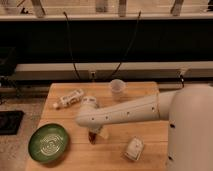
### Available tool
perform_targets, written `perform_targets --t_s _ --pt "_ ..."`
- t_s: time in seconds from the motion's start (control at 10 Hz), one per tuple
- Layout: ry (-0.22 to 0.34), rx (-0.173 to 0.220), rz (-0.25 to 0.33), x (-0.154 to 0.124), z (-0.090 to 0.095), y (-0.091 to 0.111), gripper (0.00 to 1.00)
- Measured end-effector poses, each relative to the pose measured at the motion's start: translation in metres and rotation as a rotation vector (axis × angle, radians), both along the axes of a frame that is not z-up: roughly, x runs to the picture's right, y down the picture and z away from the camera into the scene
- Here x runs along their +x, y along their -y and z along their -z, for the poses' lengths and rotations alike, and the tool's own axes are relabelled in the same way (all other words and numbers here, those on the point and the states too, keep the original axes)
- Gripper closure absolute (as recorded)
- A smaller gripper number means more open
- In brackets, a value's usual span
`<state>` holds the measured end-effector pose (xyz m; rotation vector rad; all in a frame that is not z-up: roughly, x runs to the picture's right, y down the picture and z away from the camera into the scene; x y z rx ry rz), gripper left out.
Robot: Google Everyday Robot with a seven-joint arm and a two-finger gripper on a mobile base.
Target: Place the pepper on the white sponge
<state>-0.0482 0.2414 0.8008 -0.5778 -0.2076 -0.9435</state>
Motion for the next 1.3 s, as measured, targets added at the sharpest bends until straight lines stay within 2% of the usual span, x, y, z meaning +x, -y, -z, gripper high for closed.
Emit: perform_targets --t_s 1.0,1.1,1.3 --pt "0.063 -0.013 0.112 -0.020 -0.009 -0.016 0.20" --pt "0.071 -0.014 0.127 -0.022 -0.010 -0.018 0.22" --pt "0.085 -0.009 0.151 -0.025 -0.012 -0.020 0.34"
